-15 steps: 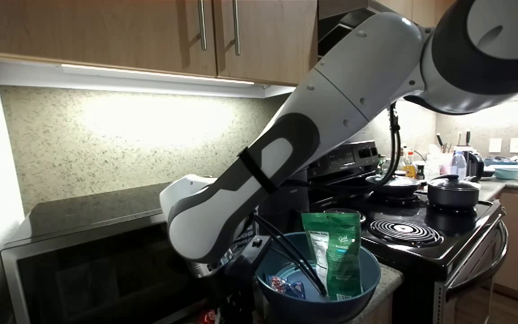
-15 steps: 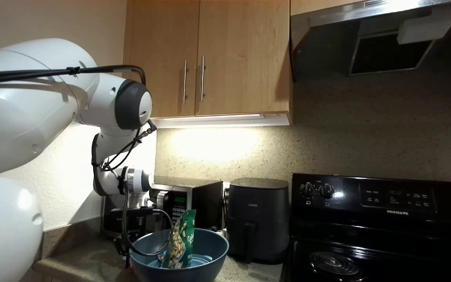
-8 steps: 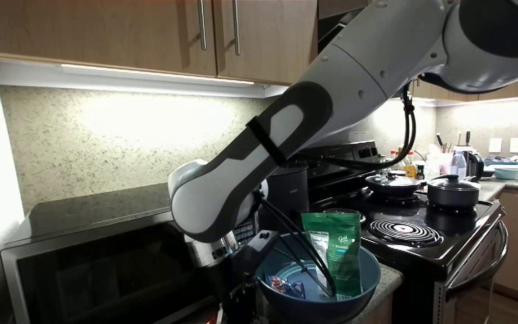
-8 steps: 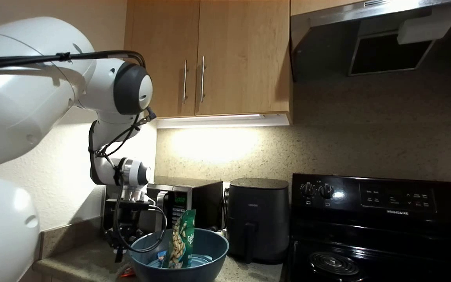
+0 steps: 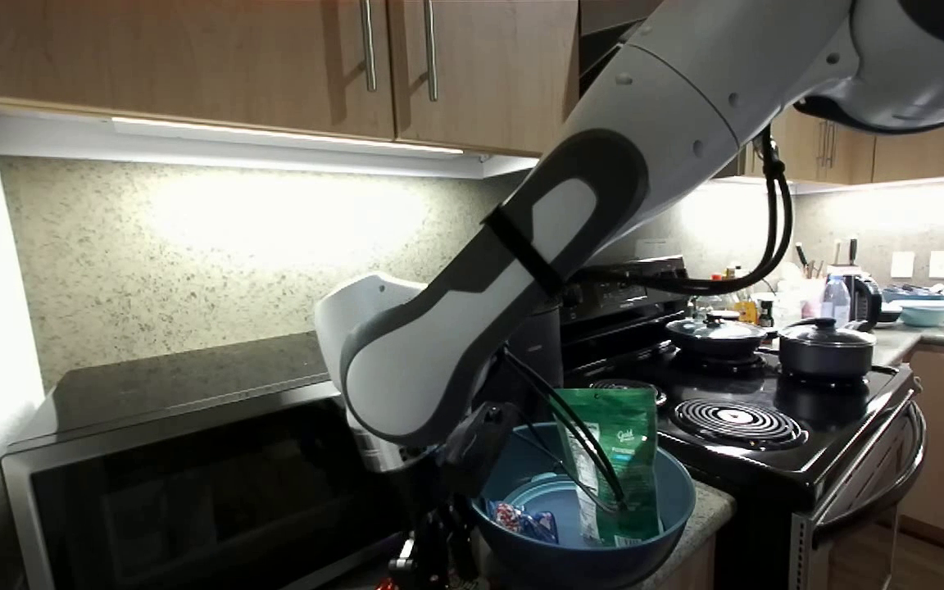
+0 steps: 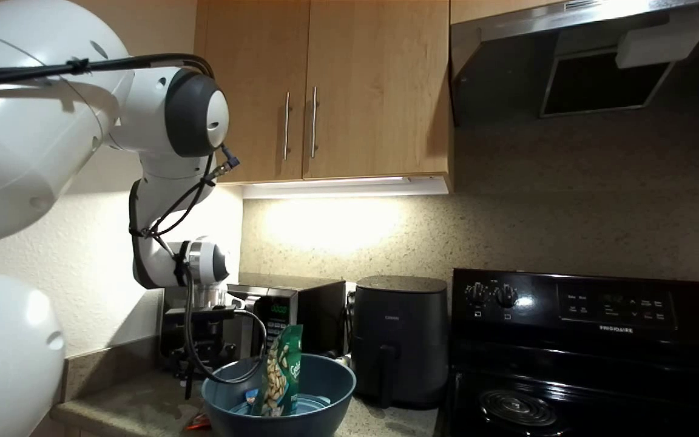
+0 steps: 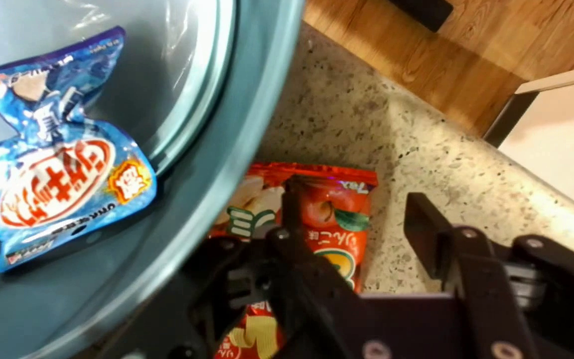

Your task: Pick up the three sachets from the countertop and put them in the blue dish.

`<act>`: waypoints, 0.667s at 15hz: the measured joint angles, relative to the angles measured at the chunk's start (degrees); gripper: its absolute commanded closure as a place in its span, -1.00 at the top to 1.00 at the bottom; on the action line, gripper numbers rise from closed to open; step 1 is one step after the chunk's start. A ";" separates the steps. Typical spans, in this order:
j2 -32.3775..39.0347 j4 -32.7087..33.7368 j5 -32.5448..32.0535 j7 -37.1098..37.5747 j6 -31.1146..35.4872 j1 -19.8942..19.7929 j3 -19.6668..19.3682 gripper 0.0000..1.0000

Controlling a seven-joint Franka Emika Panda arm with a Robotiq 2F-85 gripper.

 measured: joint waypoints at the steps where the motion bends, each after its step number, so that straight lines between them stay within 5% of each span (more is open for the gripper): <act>1: 0.24 -0.57 -0.49 0.74 0.99 0.19 -0.25 0.87; 7: 2.59 -1.76 -3.16 3.23 3.27 1.94 -1.85 1.00; 8: 2.99 -1.77 -3.16 3.23 3.28 2.01 -2.04 0.92; 9: 3.33 -1.77 -3.16 3.23 3.28 2.01 -2.17 0.46; 10: 3.64 -1.77 -3.16 3.23 3.28 2.00 -2.31 0.44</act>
